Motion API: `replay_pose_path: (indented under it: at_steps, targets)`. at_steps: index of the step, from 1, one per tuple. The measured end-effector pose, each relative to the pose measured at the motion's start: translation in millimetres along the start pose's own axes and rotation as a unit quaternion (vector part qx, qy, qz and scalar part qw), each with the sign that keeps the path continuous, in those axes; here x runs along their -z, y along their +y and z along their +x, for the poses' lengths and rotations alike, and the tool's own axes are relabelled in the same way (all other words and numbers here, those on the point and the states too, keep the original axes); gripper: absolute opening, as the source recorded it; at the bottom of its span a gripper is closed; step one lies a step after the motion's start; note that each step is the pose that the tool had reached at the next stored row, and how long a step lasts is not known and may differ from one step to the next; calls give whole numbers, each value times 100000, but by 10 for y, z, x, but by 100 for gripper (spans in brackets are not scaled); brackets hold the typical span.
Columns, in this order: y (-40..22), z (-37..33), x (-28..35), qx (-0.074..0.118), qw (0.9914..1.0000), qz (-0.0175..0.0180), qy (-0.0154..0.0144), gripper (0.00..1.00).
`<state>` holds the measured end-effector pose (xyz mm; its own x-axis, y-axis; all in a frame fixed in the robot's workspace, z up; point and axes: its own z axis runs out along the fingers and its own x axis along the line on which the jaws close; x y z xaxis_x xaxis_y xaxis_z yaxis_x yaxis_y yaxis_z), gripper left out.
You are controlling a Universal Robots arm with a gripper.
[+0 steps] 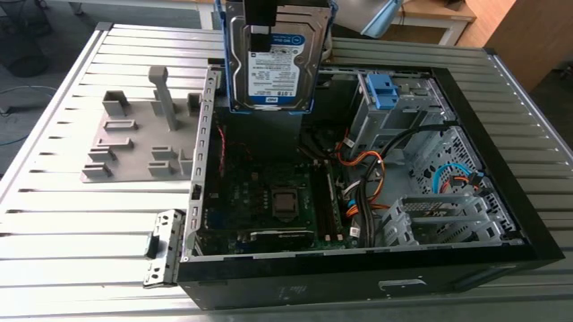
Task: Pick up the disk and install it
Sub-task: 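Pick up the disk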
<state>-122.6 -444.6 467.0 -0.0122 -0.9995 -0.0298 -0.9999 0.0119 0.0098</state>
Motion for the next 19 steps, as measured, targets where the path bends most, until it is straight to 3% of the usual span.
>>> replay_pose_path:
  at_steps: [19]
  targets:
    - [-96,-1,1,-1,100000,-1,0,36]
